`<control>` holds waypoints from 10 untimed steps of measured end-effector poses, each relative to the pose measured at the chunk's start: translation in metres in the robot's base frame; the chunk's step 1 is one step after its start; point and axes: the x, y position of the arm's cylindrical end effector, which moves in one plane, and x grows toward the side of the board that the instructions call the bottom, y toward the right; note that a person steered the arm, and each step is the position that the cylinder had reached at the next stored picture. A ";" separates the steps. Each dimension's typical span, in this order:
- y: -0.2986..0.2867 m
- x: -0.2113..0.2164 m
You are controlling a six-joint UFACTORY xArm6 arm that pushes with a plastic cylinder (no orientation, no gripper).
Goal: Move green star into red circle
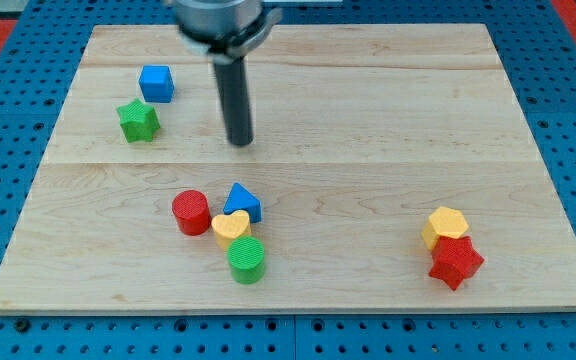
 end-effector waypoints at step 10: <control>-0.221 -0.062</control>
